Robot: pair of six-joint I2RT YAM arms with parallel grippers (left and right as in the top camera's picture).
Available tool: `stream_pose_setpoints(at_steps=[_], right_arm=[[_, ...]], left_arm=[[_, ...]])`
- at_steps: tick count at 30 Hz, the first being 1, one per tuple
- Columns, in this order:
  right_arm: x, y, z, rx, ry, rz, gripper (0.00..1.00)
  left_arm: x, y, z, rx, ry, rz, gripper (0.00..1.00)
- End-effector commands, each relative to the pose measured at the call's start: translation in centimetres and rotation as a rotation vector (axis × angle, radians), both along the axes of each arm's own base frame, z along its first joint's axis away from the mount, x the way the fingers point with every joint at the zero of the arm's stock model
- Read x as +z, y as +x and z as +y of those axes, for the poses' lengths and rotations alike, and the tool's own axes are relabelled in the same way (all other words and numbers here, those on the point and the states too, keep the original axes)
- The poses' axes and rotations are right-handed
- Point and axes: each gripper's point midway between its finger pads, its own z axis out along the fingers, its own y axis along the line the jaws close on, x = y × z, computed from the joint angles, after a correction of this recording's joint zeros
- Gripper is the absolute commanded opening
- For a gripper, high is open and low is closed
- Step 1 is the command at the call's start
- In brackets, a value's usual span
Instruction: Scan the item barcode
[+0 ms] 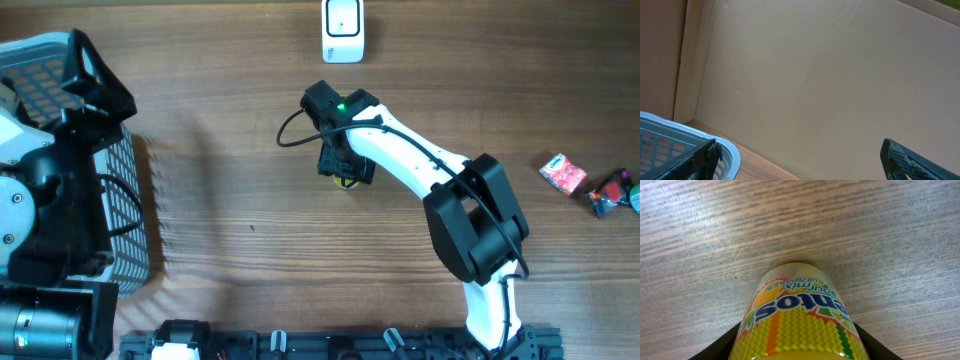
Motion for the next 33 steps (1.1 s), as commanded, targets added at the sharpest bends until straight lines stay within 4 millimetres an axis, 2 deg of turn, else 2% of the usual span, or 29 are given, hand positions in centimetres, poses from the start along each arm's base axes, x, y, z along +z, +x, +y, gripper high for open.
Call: stream_pose_setpoints(at_steps=[1,5,9,11,14,18,19,24,25,26,29,33], right_arm=[[0.0,-0.5,0.3,0.040,0.007,0.034,0.51],[0.1,-1.4,-0.3,0.093,0.001,0.083,0.50],[0.4,-3.3,-0.8,0.094,0.044,0.201,0.50],[1.1,-4.4,-0.2,0.132,0.135,0.281,0.50],[3.4,-4.6,1.5,0.135,0.316,0.353,0.40],[7.0,-4.1,4.1,0.118,0.558,0.401,0.45],[7.4,-4.3,4.6,0.115,0.593,0.416,0.47],[9.6,-5.2,6.7,0.045,0.750,0.511,0.47],[10.1,-5.4,7.1,0.021,0.781,0.537,0.46],[10.7,-5.6,7.5,-0.024,0.808,0.572,0.39],[11.8,-5.9,8.2,-0.128,0.843,0.650,0.39],[12.1,-5.7,8.5,-0.150,0.864,0.663,0.40]], left_arm=[[0.1,0.0,-0.1,-0.003,-0.002,-0.004,1.00],[0.1,0.0,0.0,0.001,-0.002,-0.004,1.00],[0.1,0.0,0.0,0.001,-0.002,-0.004,1.00],[0.0,0.0,0.0,0.001,-0.002,-0.003,1.00],[0.0,0.0,0.0,0.001,-0.002,-0.002,1.00],[0.0,0.0,0.0,0.001,-0.002,0.000,1.00],[0.0,0.0,0.0,0.001,-0.002,0.000,1.00],[-0.1,0.0,0.0,0.001,-0.001,0.004,1.00],[-0.1,0.0,0.0,0.001,-0.002,0.004,1.00],[-0.1,0.0,0.0,0.001,-0.002,0.004,1.00],[-0.1,0.0,0.0,0.000,-0.002,0.004,1.00],[-0.1,0.0,0.0,0.000,-0.002,0.004,1.00]])
